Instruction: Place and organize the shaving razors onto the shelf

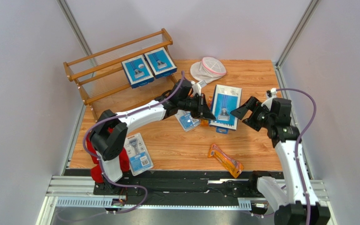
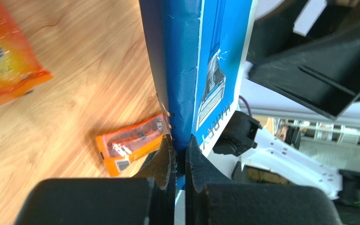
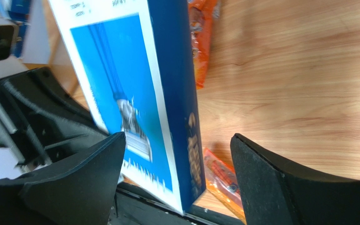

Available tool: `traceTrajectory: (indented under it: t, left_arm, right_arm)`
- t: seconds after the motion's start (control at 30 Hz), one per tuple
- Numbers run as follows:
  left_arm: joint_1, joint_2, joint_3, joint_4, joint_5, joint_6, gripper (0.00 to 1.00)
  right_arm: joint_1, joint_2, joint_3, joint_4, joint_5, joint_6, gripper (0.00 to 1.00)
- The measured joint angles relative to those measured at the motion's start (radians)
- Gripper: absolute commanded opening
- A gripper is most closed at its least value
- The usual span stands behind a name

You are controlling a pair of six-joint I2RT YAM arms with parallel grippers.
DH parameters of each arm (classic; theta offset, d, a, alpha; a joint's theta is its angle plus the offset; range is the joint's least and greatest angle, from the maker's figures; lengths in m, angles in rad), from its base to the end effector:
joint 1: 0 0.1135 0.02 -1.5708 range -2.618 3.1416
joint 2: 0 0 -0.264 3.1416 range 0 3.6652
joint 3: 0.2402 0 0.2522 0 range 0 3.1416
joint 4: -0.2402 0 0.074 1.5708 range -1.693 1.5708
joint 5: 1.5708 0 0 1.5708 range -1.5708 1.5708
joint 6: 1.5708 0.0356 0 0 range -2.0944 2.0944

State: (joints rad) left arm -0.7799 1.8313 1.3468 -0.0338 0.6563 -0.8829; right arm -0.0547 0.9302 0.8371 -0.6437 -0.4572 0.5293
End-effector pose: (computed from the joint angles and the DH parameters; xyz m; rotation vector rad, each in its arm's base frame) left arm 0.2844 -0.3118 0.2570 0.3504 2.4207 -1.5804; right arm 0.1907 0.0053 0.2909 0.4396 2.2944 0.7675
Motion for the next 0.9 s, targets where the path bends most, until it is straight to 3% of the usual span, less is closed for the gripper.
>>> traceTrajectory:
  t: [0.2,0.37,0.7,0.9]
  left_arm:
    - [0.058,-0.093,-0.080,0.010,-0.041,-0.080,0.00]
    - [0.078,-0.108,-0.109,0.083,-0.042,-0.183,0.00]
    - [0.079,-0.109,-0.143,0.198,-0.029,-0.340,0.00]
    - [0.086,-0.126,-0.188,0.244,-0.026,-0.393,0.00]
  right_arm:
    - [0.002,-0.293,-0.229,0.228,-0.069,0.235,0.93]
    - [0.025,-0.432,-0.389,0.404,-0.092,0.409,0.93]
    - [0.311,-0.373,-0.428,0.624,0.047,0.518,0.87]
    - [0.376,-0.326,-0.451,0.703,0.159,0.557,0.78]
